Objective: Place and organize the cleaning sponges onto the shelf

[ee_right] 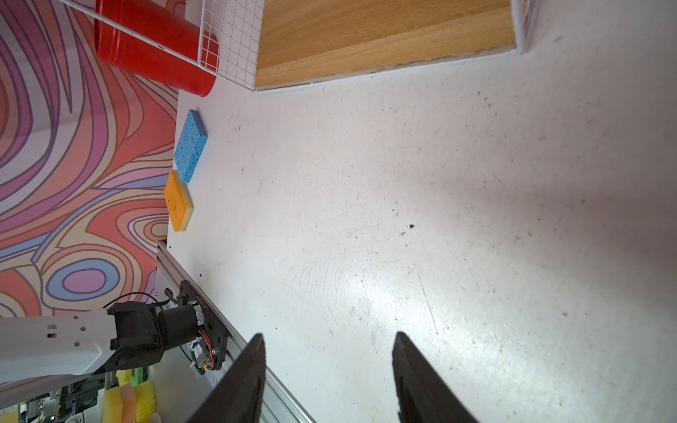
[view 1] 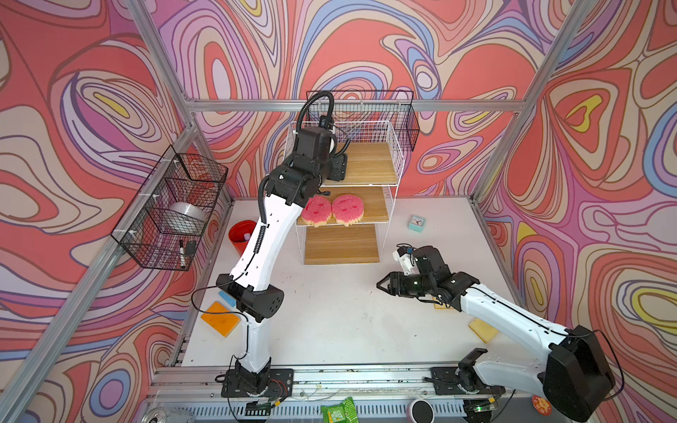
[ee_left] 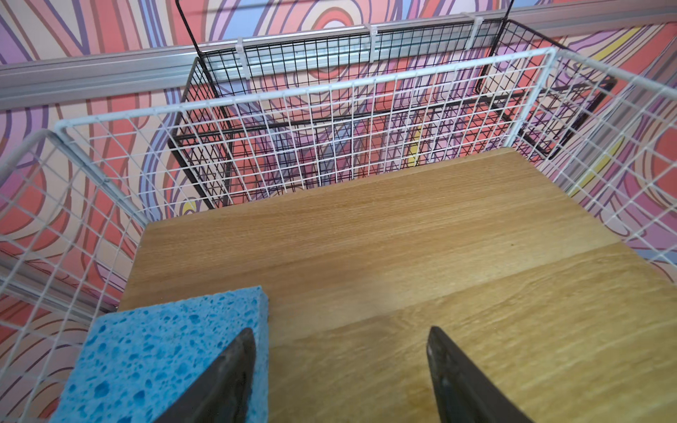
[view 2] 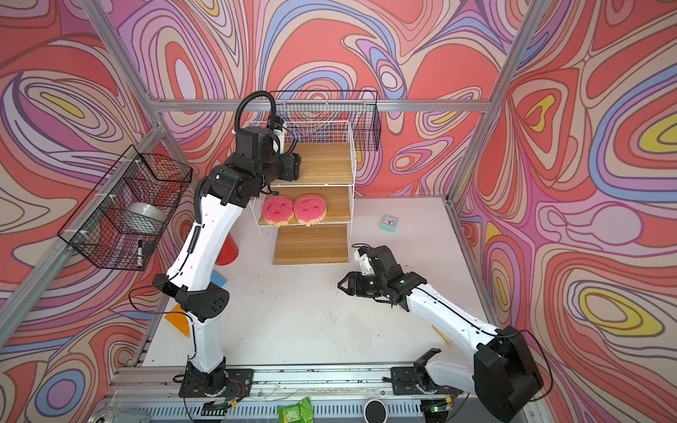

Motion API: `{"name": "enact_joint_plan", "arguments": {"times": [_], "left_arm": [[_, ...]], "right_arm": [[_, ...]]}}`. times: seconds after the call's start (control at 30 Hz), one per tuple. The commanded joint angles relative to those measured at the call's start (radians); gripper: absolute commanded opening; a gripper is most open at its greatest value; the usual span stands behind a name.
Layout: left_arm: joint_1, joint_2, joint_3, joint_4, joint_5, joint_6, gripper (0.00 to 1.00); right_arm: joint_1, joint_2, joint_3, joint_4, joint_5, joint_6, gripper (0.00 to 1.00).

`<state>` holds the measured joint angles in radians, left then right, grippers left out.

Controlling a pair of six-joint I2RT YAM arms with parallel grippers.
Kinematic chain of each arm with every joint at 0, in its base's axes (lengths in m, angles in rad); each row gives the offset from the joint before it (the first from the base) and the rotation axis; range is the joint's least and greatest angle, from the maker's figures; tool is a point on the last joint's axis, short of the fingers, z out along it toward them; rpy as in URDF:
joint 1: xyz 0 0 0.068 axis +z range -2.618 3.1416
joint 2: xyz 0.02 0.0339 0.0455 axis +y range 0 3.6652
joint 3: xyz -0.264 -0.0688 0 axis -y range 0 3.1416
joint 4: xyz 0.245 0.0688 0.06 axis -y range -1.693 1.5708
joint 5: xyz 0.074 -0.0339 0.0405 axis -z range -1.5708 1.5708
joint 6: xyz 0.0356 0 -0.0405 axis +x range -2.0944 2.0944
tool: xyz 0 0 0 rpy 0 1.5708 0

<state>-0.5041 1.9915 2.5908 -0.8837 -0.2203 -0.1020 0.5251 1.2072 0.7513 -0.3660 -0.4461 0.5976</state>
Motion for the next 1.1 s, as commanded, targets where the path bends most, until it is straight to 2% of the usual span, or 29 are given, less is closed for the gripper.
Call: {"name": "enact_joint_plan", "arguments": {"times": [0.0, 0.27, 0.4, 0.47, 0.57, 0.83, 0.97, 1.07], "left_arm": [[-0.001, -0.06, -0.016, 0.047, 0.025, -0.006, 0.78], [-0.04, -0.157, -0.051, 0.081, 0.039, 0.0, 0.82], [-0.053, -0.191, -0.056, 0.059, 0.047, -0.025, 0.73], [-0.053, -0.224, -0.085, 0.048, 0.039, -0.038, 0.72], [-0.053, -0.32, -0.197, 0.062, 0.007, -0.051, 0.71], [-0.053, -0.727, -0.718, 0.085, -0.034, -0.193, 0.73], [-0.053, -0.885, -0.905, 0.017, -0.081, -0.255, 0.75], [-0.053, -0.96, -0.989, -0.066, -0.144, -0.297, 0.78]], "right_arm": [[-0.002, 0.003, -0.01, 0.013, 0.001, 0.007, 0.57], [-0.002, -0.012, 0.005, -0.002, 0.001, 0.003, 0.57], [-0.001, -0.028, 0.014, -0.013, 0.006, 0.006, 0.57], [-0.002, -0.036, 0.02, -0.02, 0.009, 0.005, 0.57], [-0.002, -0.058, 0.028, -0.034, 0.021, 0.002, 0.57], [-0.001, -0.09, 0.027, -0.008, 0.029, -0.007, 0.58], [-0.001, -0.083, 0.017, 0.023, 0.026, -0.007, 0.58], [-0.002, -0.068, 0.002, 0.056, 0.025, -0.004, 0.59]]}}
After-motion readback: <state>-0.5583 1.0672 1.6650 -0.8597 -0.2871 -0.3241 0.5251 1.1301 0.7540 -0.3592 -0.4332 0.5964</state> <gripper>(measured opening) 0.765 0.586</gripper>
